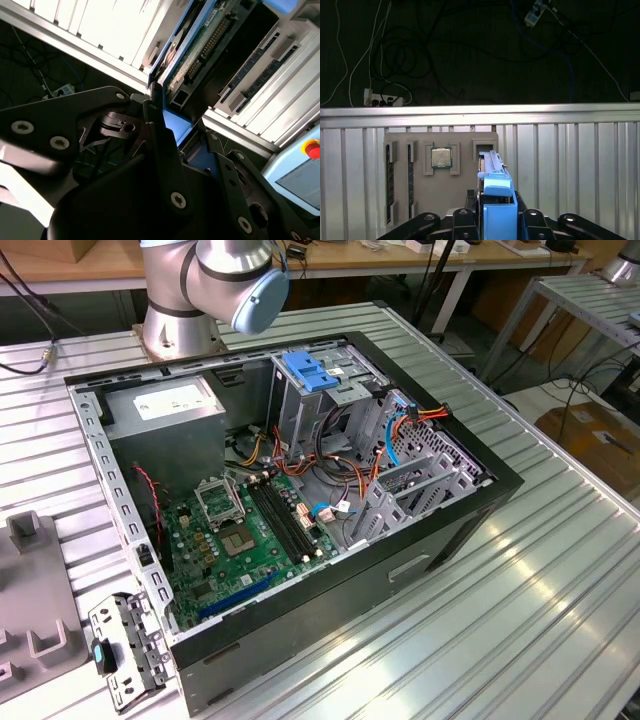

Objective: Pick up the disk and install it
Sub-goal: 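Pick up the disk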

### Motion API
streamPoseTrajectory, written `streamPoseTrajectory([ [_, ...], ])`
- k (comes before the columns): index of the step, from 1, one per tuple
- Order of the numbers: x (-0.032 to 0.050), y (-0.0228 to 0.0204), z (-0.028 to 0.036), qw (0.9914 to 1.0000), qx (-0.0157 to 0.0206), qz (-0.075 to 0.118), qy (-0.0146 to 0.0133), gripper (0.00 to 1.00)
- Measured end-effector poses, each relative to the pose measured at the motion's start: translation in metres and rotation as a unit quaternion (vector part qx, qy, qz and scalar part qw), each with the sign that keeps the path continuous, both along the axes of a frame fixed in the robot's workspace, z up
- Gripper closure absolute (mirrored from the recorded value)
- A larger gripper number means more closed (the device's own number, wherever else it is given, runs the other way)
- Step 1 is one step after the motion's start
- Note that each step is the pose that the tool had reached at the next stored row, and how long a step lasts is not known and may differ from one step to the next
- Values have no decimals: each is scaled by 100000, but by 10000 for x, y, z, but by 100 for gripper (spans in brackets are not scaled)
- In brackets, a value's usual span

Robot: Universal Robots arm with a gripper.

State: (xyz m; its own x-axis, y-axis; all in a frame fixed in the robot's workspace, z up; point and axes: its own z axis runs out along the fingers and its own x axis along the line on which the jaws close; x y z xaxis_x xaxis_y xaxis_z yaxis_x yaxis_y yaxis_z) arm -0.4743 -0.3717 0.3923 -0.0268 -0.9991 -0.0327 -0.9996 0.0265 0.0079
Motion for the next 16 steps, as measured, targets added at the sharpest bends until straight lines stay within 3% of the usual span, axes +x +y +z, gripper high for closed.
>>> streamPoseTrajectory([
  [16, 0, 0, 90, 100000, 0, -1, 0, 63],
])
